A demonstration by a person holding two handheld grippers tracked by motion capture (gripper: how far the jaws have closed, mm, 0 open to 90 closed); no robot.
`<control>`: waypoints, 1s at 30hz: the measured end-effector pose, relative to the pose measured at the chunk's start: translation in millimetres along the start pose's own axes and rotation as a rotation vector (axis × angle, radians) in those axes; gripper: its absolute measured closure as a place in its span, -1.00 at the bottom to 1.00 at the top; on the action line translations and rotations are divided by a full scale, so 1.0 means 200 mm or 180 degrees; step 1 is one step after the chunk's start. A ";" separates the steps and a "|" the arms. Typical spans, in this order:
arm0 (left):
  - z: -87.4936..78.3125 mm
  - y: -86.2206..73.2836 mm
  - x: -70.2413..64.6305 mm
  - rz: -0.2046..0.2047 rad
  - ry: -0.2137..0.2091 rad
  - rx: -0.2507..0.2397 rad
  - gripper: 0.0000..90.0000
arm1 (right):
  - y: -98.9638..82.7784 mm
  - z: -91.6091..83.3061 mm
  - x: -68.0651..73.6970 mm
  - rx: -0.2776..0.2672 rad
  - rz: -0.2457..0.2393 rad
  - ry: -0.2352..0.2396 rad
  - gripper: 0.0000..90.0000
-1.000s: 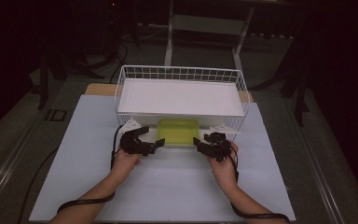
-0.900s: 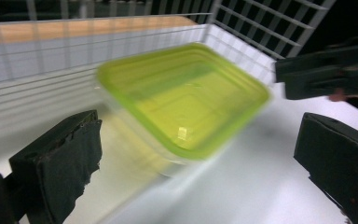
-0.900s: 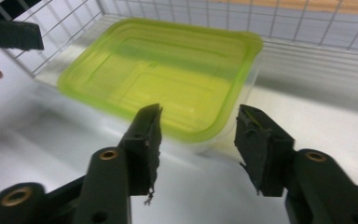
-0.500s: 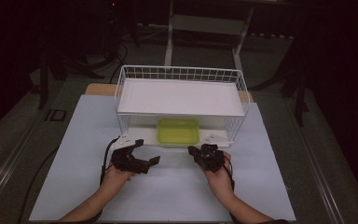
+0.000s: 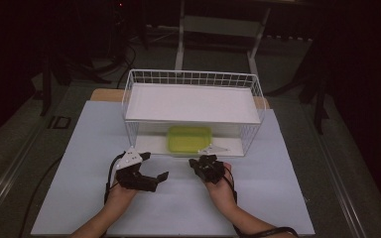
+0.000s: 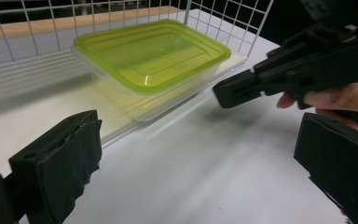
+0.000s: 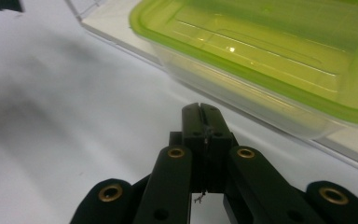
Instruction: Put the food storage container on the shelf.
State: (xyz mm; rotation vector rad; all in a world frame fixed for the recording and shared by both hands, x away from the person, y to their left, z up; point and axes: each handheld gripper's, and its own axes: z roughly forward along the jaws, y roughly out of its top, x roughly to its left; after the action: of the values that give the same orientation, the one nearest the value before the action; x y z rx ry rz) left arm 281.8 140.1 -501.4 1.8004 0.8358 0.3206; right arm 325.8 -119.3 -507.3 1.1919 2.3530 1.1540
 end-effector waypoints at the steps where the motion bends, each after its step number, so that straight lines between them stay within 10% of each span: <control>1: 0.00 0.00 0.00 0.0000 -0.0008 -0.0009 -0.97 | 0.00 0.02 0.00 0.0004 0.0010 -0.0005 1.00; 30: 0.01 -0.02 -0.03 0.0018 -0.0037 0.0029 -0.97 | 0.17 0.24 -0.17 -0.0084 0.0216 -0.0320 1.00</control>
State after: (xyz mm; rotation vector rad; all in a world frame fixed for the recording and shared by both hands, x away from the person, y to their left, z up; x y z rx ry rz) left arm 276.8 135.1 -503.7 1.8117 0.8252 0.3102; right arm 392.1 -107.0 -517.3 1.2984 2.2330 1.1153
